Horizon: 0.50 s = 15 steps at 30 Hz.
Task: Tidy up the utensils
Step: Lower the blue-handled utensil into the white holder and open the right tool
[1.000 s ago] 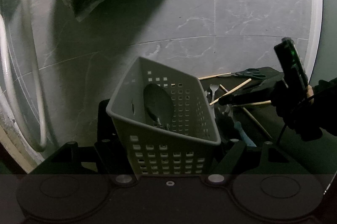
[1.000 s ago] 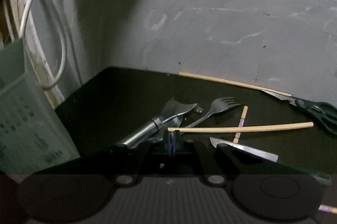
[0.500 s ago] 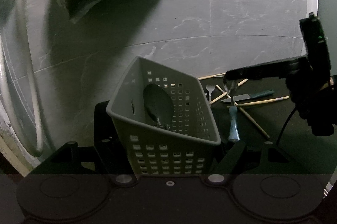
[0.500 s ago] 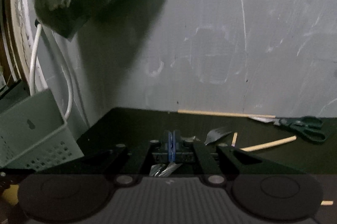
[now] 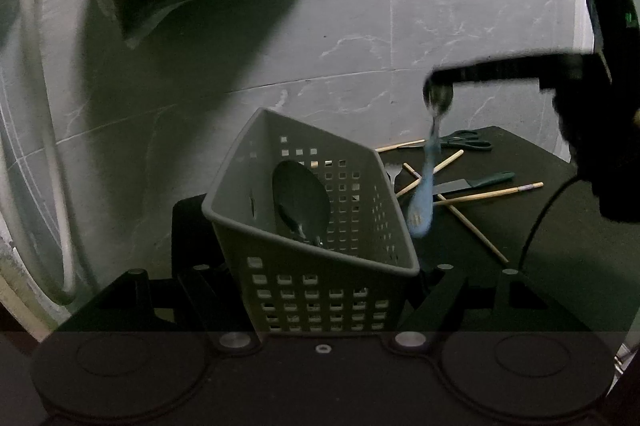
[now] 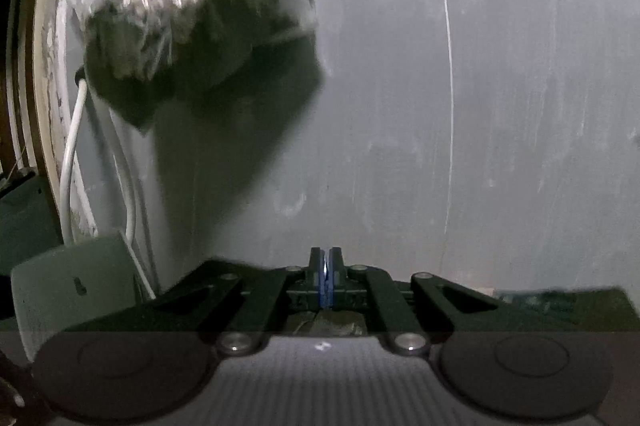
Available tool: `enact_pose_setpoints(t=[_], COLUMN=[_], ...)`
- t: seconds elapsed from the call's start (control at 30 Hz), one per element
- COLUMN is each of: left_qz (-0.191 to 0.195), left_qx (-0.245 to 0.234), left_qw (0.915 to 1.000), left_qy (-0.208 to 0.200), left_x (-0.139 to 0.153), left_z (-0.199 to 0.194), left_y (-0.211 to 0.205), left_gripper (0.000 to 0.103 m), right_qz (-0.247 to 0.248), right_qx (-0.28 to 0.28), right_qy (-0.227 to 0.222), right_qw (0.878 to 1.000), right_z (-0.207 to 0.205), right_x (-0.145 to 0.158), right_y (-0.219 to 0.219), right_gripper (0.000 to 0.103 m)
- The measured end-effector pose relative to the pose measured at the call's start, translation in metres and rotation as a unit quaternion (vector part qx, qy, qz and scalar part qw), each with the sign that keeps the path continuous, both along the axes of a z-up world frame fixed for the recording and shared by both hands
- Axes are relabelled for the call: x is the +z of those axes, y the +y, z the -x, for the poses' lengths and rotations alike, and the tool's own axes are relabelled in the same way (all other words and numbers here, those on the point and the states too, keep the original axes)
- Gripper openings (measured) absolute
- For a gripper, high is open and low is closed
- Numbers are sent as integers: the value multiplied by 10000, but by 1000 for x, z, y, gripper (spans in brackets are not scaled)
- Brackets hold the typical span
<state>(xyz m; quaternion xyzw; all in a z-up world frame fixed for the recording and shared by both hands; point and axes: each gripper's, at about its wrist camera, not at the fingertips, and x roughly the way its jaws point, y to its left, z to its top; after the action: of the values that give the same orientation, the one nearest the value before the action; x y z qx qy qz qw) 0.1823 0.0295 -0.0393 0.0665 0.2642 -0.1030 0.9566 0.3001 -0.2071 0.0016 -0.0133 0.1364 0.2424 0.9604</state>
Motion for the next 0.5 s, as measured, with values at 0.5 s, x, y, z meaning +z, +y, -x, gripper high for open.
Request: enact_pose_setpoints(t=[0.5], left_qz=[47], left_qx=[-69], left_qw=[10000], left_qy=[-35], left_x=[-2], left_z=[0], left_y=[4], left_gripper=[77], right_qz=[-229], right_qx=[724], right_qy=[-1195], right_qw=[9899], right_z=[22], right_x=[83], right_y=[33], right_gripper=[2])
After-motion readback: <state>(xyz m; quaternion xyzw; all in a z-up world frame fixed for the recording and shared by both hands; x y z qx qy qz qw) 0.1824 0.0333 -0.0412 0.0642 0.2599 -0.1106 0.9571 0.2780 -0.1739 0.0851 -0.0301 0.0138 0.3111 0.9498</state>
